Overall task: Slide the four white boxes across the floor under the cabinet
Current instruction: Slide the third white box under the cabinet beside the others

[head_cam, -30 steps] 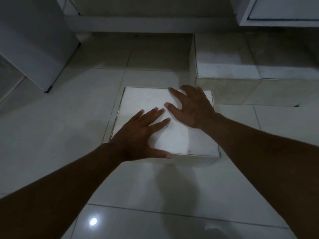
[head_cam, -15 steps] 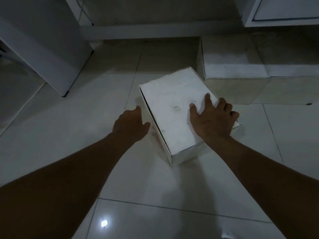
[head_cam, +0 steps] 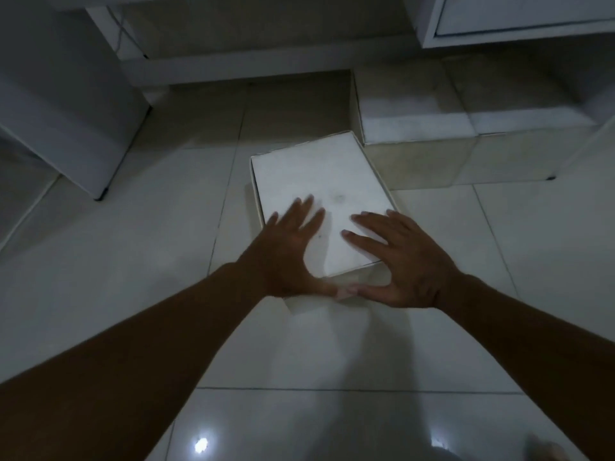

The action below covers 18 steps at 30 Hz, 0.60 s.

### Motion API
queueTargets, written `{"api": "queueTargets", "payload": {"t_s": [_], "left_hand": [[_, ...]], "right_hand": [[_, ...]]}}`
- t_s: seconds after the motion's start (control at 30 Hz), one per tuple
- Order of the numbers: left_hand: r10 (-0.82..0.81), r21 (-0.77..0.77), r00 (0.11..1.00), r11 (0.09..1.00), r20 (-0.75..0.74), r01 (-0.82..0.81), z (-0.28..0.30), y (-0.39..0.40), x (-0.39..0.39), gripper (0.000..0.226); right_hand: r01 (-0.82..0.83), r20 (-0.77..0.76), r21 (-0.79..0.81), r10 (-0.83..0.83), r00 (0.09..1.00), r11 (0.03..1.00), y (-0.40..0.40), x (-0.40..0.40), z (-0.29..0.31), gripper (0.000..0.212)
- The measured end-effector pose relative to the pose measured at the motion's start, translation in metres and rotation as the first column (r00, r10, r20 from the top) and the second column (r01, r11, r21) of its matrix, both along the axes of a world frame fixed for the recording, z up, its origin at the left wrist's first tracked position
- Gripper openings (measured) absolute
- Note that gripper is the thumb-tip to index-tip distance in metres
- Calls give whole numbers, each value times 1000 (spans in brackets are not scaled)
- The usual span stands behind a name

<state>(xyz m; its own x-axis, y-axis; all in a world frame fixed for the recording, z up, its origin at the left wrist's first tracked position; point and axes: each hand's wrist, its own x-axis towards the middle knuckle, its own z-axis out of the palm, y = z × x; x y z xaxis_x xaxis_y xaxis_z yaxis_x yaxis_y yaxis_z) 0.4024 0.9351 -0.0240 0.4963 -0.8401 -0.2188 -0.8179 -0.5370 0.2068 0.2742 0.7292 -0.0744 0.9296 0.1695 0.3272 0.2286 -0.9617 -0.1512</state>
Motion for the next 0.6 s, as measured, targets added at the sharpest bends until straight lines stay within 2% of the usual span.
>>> {"api": "queueTargets", "payload": {"t_s": [0.07,0.2,0.27,0.4,0.5,0.6], "left_hand": [[-95,103,995,990,13,93,-9,-1,2,134],[-122,36,991,992,60,120,-17,1,16,117],[-117,63,990,992,72,113,-15,1,28,113],[13,137,997,990,73,-23,-7,-8,44,102],[192,63,980,979,55,-195,-8,-19,45,98],[292,23,956,956,43,-293,-20,-38,52,98]], "right_hand": [[28,-26,23,-27,999,999,-8,-1,-3,82],[34,9,38,-34,999,999,-8,6,-4,77],[40,39,68,-43,998,997,-6,13,-5,73],[132,59,110,-139,989,985,-2,33,-3,60],[232,51,106,-238,970,967,-8,52,-2,58],[301,52,85,-306,951,950,-19,69,-7,60]]}}
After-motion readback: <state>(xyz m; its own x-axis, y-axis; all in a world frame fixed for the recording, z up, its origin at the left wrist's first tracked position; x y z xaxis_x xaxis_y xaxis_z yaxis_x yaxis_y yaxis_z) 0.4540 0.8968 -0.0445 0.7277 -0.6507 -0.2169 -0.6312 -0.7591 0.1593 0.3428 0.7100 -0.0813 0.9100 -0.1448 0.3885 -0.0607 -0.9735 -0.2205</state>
